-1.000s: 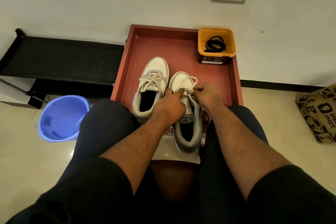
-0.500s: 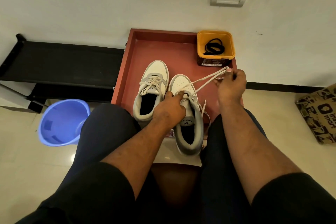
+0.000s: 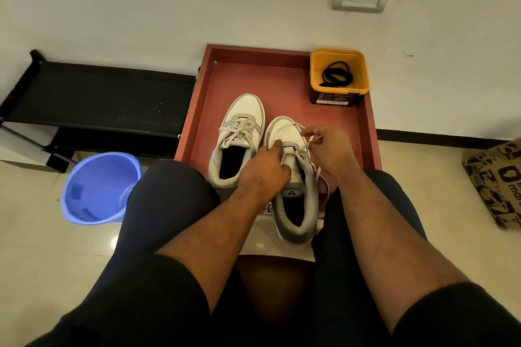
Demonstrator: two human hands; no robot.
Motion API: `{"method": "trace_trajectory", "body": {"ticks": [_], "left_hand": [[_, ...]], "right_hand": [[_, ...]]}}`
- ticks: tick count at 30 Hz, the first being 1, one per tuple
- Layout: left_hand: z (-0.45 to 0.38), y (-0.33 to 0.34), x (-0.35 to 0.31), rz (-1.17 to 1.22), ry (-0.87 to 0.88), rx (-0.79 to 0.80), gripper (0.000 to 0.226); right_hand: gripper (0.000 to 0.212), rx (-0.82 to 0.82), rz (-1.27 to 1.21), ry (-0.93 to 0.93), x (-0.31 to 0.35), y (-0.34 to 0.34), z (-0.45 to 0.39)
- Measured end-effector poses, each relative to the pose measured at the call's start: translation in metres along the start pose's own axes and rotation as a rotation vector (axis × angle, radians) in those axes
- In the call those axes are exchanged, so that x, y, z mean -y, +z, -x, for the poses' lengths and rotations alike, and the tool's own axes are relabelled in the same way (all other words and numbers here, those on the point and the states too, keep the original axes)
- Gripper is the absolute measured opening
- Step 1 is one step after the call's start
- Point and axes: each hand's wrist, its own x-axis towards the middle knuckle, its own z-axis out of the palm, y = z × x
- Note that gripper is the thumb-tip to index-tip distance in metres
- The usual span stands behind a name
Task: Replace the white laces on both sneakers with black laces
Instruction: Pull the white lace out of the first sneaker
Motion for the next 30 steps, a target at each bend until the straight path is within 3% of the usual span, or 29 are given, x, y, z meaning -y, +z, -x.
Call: {"method": "trace_trajectory", "body": {"ticks": [3, 6, 10, 12, 15, 18, 22, 27, 30], "left_hand": [[0.001, -0.001, 0.000, -0.015, 0.010, -0.008, 0.059], [0.000, 0.000, 0.000, -0.014, 0.012, -0.026, 0.055], [0.000, 0.000, -0.001, 0.017, 0.010, -0.052, 0.047], [0.001, -0.001, -0.001, 0.037, 0.012, -0.072, 0.044], [0.000, 0.001, 0.000, 0.045, 0.001, -0.107, 0.040], [-0.003, -0.002, -0.002, 0.047, -0.039, -0.138, 0.039], [-0.007, -0.008, 0.002, 0.125, -0.116, -0.141, 0.029], [-0.006, -0.015, 0.002, -0.023, -0.094, -0.112, 0.017], [-0.005, -0.030, 0.003, -0.044, -0.049, -0.255, 0.016]], "right_hand": [[0.025, 0.146, 0.106, -0.014, 0.000, 0.008, 0.000], [0.018, 0.121, 0.090, 0.058, 0.001, 0.010, -0.004], [0.017, -0.264, -0.117, 0.226, 0.002, 0.000, -0.002], [0.024, -0.365, -0.312, 0.294, 0.001, -0.007, -0.005], [0.040, -0.276, -0.214, 0.236, 0.001, -0.010, -0.005], [0.021, -0.076, -0.152, 0.137, 0.005, -0.004, 0.004], [0.029, 0.185, -0.075, 0.047, 0.007, 0.007, 0.014], [0.032, 0.152, 0.004, 0.057, 0.007, 0.011, 0.013], [0.034, 0.142, 0.022, 0.066, 0.009, 0.013, 0.013]]}}
